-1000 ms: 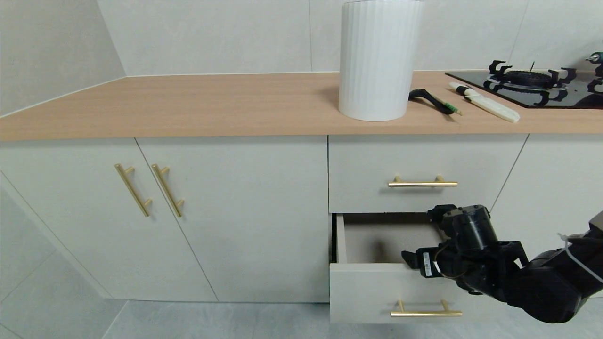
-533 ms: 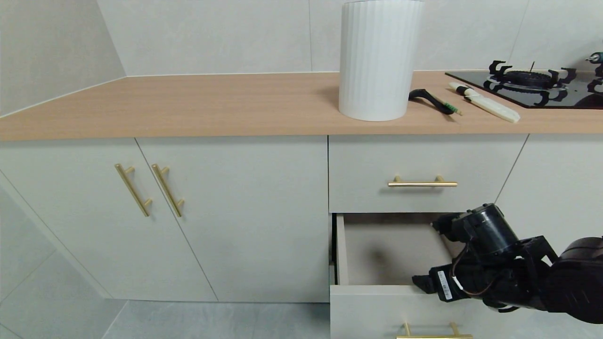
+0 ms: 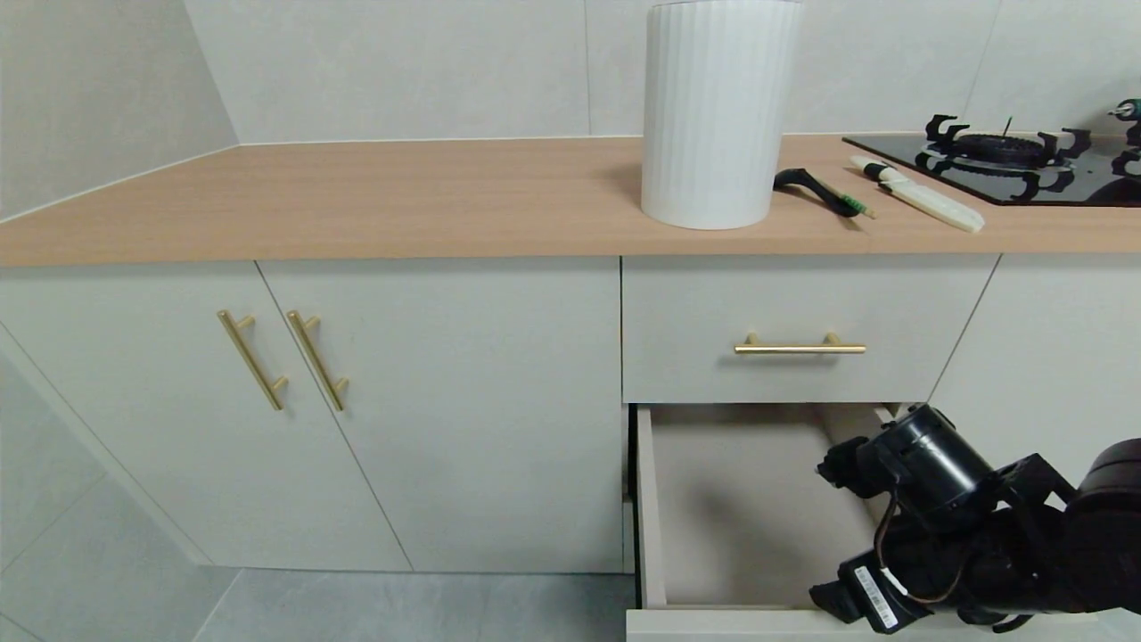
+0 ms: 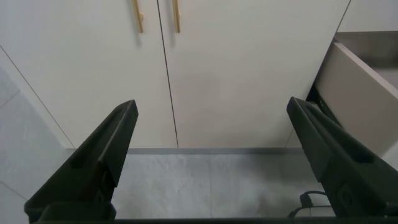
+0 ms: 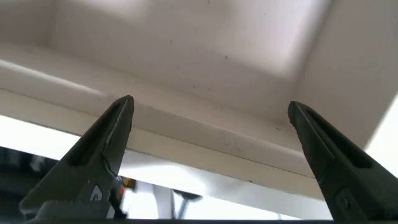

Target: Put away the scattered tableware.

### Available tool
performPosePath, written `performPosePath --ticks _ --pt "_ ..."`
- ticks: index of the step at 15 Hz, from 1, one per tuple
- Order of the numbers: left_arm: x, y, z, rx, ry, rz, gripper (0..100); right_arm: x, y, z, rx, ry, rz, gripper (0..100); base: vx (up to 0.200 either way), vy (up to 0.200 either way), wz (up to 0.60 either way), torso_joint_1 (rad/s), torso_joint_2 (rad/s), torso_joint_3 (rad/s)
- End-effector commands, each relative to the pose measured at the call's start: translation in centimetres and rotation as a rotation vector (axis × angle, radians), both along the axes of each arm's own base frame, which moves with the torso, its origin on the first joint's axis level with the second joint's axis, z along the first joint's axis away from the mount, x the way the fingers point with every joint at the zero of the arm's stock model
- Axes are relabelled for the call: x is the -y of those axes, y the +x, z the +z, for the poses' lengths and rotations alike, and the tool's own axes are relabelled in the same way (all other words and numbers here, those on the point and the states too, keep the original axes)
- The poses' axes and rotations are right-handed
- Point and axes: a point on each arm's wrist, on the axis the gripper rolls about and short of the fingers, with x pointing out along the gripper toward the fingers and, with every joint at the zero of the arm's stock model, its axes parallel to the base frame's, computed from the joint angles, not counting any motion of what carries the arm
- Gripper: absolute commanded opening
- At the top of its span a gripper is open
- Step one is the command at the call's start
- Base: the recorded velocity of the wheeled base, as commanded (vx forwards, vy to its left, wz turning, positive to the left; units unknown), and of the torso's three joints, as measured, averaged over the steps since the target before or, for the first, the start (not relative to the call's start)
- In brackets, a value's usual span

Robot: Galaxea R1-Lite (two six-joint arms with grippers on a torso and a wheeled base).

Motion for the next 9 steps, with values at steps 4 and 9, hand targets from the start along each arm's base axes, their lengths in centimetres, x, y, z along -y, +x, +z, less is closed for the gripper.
performPosePath --ticks 4,9 --pt "0.0 0.0 0.0 0.000 0.000 -0.001 100 0.0 -1.8 0.2 -0.074 -0.077 0.093 100 0.000 0.000 0.00 0.000 0.00 0.000" --pt "0.0 0.0 0.0 -0.002 0.000 0.001 100 -0.3 -3.2 0.0 -0.140 -0.133 0.152 100 0.000 0.000 0.00 0.000 0.00 0.000"
